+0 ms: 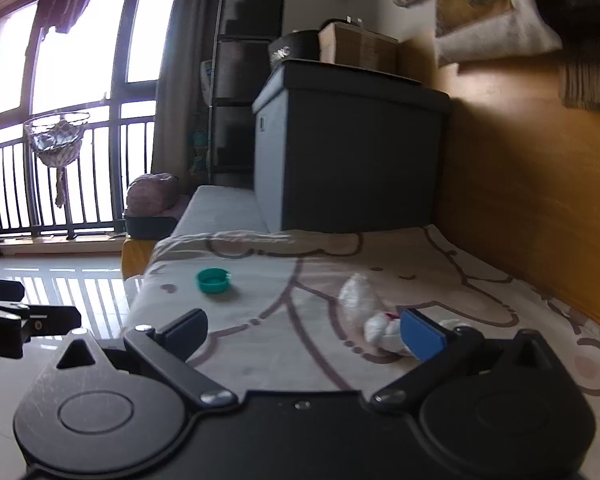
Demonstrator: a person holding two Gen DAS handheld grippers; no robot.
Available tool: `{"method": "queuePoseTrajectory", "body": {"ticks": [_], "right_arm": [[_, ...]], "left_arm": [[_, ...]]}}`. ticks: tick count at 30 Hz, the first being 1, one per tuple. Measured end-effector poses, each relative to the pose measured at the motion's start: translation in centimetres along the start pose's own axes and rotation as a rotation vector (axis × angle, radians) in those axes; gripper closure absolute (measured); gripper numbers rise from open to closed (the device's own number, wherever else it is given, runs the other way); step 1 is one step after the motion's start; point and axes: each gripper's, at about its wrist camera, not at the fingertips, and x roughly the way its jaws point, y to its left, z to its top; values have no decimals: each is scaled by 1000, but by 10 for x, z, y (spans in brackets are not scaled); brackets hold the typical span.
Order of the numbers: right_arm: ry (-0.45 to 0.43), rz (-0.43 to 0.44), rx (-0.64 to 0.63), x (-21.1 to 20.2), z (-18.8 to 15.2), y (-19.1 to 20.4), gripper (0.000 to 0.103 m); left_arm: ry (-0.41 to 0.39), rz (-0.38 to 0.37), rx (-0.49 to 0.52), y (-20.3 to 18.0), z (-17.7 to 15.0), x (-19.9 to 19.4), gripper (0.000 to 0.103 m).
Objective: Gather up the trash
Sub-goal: 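Move both open grippers up from the wastebasket back toward the bench, then grasp the teal bottle cap with the left gripper while the right gripper grasps the white plastic bag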
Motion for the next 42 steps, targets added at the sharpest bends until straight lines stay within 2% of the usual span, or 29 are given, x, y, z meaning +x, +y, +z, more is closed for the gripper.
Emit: {"method": "queuePoseTrajectory", "body": {"ticks": [7, 13, 15, 21, 24, 26, 30, 33, 36, 40, 42], "right_arm": [[-48, -59, 26, 31, -2, -37, 0], [-39, -36, 71, 60, -1, -65, 0], [-30, -34, 56, 70, 0, -72, 0], [-63, -99, -22, 91, -6, -93, 0], [-45, -103, 28, 102, -12, -113, 0], [-30, -104, 76, 110, -15, -125, 0], [16, -3, 164, 120, -23, -143, 0], [43, 104, 168, 120, -25, -141, 0], [123, 217, 134, 122, -26, -131, 1], [219, 327, 68, 120, -24, -114, 17], [233, 395, 81, 114, -21, -112, 20]], "left_arm": [[-17, -38, 23, -13, 6, 43, 0], [-8, -93, -9, -10, 21, 80, 0], [-9, -98, 12, -12, 27, 92, 0], [6, -115, 102, -15, 37, 132, 0], [7, -95, 129, -11, 41, 154, 0], [12, -107, 116, -6, 44, 167, 1], [49, -102, 97, 0, 47, 194, 6], [63, -95, 93, 2, 48, 208, 7], [80, -101, 86, 3, 48, 216, 11], [91, -96, 92, 2, 48, 222, 14], [95, -90, 90, 2, 49, 225, 16]]}}
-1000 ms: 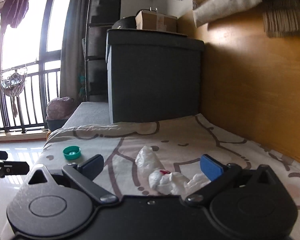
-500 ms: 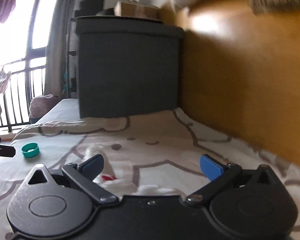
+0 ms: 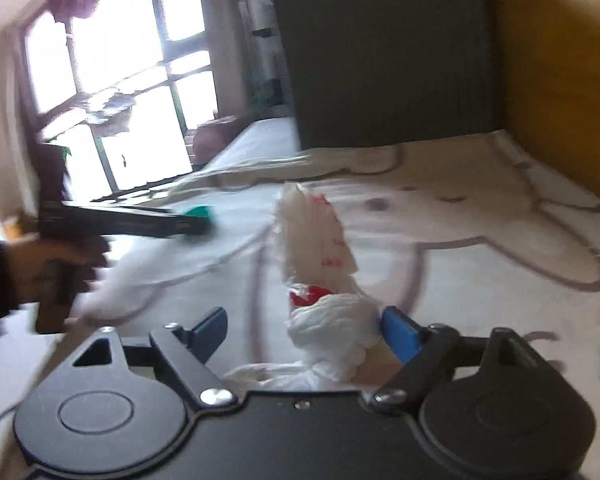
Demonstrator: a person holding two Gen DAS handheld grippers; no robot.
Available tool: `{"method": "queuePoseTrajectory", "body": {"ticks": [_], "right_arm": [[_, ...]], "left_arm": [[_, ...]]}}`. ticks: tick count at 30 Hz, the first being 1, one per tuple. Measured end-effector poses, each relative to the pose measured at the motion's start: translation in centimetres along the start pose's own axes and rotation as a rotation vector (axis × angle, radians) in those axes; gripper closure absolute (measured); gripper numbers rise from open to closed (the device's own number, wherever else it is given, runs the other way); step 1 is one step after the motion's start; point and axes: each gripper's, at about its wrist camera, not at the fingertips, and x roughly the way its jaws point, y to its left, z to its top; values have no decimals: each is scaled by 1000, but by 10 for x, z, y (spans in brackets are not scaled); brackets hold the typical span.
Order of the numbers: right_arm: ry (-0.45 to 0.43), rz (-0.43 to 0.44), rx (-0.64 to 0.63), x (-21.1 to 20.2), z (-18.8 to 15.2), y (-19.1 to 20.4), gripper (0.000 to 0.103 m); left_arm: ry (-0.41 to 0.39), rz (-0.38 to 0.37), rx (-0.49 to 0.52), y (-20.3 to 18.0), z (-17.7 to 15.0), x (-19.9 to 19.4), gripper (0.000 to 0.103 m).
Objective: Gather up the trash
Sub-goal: 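Grasp the teal bottle cap with the left gripper while the right gripper grasps the white plastic bag, then carry the teal cap and white bag in both grippers over the wastebasket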
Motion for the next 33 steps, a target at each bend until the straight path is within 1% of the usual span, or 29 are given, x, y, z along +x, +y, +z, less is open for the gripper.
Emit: {"method": "queuePoseTrajectory", "body": {"ticks": [2, 3, 4, 6, 7, 9, 10, 11, 12, 13, 16, 20, 22, 25, 28, 30, 33], "right_arm": [[-2, 34, -5, -5, 2, 4, 26], [-7, 35, -4, -8, 4, 5, 27], [-14, 27, -1, -9, 5, 6, 27], [-21, -12, 12, -7, 6, 6, 26], [-21, -33, 22, -3, 7, 7, 28], [-12, -81, 32, 1, 5, 9, 33], [-10, -111, 33, 1, 4, 10, 35], [-7, -139, 39, 3, 3, 9, 39], [-4, -162, 52, 6, 3, 7, 42], [-3, -178, 72, 7, 2, 4, 48], [-6, -178, 124, 9, -1, -2, 48], [16, -171, 114, 15, -5, 2, 48], [19, -183, 96, 18, -6, 7, 49], [4, -181, 121, 14, -6, 6, 50], [-13, -207, 129, 11, -5, 6, 51], [-33, -206, 149, 7, -5, 7, 51], [-52, -218, 144, 3, -5, 13, 51]], "left_arm": [[11, 5, -5, 1, 1, 4, 17], [22, 8, -7, 1, 1, 7, 20], [36, 10, -11, 2, 1, 10, 22], [42, 20, -9, 2, 1, 13, 23], [45, 25, -2, 1, 2, 15, 25], [49, 37, 15, -2, 4, 16, 38], [50, 44, 21, -3, 5, 17, 41], [50, 49, 24, -3, 5, 17, 48], [49, 53, 26, -4, 5, 17, 53], [47, 54, 27, -4, 5, 17, 53], [48, 48, 41, -7, 3, 13, 53], [48, 27, 65, -16, -2, 4, 53], [47, 14, 77, -22, -7, -3, 53], [42, 1, 67, -27, -13, -14, 53], [29, -9, 43, -32, -17, -27, 53], [24, -4, 42, -37, -19, -37, 53], [15, 2, 31, -43, -22, -54, 53]]}}
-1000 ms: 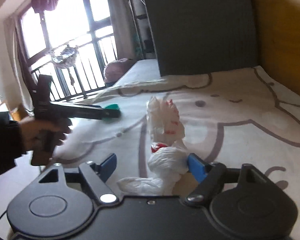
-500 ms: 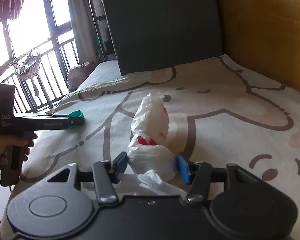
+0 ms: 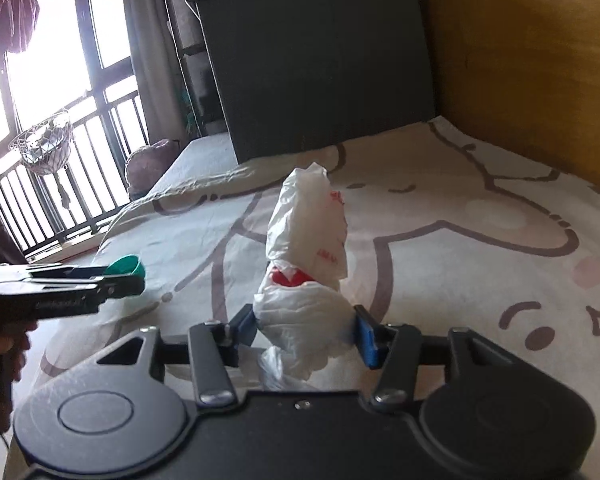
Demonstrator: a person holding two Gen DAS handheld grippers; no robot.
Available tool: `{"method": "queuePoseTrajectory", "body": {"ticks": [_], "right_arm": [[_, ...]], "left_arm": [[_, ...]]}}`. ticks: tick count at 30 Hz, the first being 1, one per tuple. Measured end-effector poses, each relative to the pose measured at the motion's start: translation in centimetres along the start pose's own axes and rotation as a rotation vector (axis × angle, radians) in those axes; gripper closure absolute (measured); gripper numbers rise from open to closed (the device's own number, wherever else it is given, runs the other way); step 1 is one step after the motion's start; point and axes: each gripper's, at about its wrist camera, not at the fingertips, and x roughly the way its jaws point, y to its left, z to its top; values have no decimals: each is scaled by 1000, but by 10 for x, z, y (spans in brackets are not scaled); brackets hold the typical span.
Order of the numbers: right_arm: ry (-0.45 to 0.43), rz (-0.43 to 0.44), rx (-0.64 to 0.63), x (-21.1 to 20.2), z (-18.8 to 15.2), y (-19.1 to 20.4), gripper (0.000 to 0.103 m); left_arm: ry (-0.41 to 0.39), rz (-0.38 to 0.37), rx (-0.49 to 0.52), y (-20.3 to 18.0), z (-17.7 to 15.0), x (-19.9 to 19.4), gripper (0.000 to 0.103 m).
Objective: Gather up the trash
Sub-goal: 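Carry the teal cap and white bag in both grippers over the wastebasket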
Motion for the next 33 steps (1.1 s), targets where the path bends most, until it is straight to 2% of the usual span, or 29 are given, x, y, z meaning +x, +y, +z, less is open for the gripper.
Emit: {"method": "queuePoseTrajectory", "body": {"ticks": [3, 8, 15, 25, 33], "right_arm": [[-19, 1, -9, -6, -1, 8, 51], [-43, -13, -28, -18, -3, 20, 51], [-60, -23, -50, -34, -9, 37, 51], [-33, -19, -84, -56, -23, 68, 51], [-17, -21, -108, -73, -31, 99, 51]], "left_arm": [[-10, 7, -28, -2, 1, -19, 53], [-36, 25, -18, -6, -2, -48, 53], [-33, 37, -40, -5, -11, -79, 53], [-32, 46, -42, 0, -29, -120, 53], [-22, 48, -88, 19, -46, -152, 53]]}}
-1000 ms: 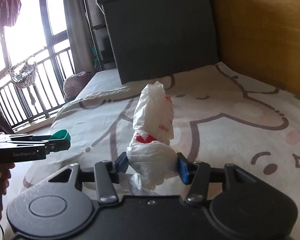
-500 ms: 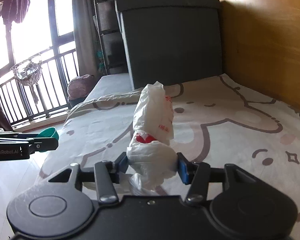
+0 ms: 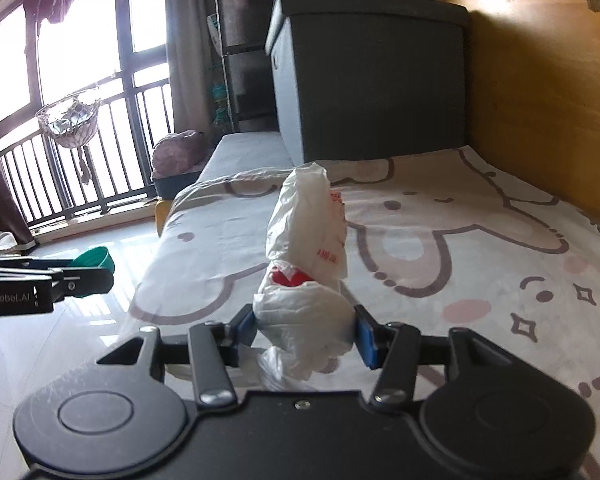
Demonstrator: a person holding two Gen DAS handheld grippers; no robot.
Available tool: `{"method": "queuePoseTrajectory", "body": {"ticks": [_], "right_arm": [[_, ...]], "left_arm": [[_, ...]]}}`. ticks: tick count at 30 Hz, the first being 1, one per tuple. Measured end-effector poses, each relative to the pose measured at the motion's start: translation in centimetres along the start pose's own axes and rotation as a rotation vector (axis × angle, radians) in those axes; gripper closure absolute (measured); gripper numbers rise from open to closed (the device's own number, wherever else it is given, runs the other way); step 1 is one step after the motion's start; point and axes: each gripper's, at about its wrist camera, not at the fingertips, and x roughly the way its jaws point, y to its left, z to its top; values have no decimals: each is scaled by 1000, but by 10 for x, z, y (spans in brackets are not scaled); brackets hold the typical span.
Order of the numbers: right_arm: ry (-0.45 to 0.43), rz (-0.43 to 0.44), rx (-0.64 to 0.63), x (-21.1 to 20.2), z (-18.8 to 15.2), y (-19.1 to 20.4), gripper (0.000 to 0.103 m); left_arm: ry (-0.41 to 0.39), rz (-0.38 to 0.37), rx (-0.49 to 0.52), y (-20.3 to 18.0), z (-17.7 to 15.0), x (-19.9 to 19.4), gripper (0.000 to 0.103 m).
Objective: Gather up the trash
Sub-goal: 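Carry the teal cap and white bag in both grippers over the wastebasket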
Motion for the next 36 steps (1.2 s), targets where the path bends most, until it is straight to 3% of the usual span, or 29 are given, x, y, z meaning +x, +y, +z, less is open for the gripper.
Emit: {"method": "queuePoseTrajectory", "body": {"ticks": [19, 36], "right_arm": [[41, 48, -64, -19, -3, 101, 51], [114, 135, -157, 1, -20, 207, 51]], "left_arm": [[-21, 53, -98, 72, -22, -81, 53], [-5, 174, -287, 180, -76, -118, 53]]}}
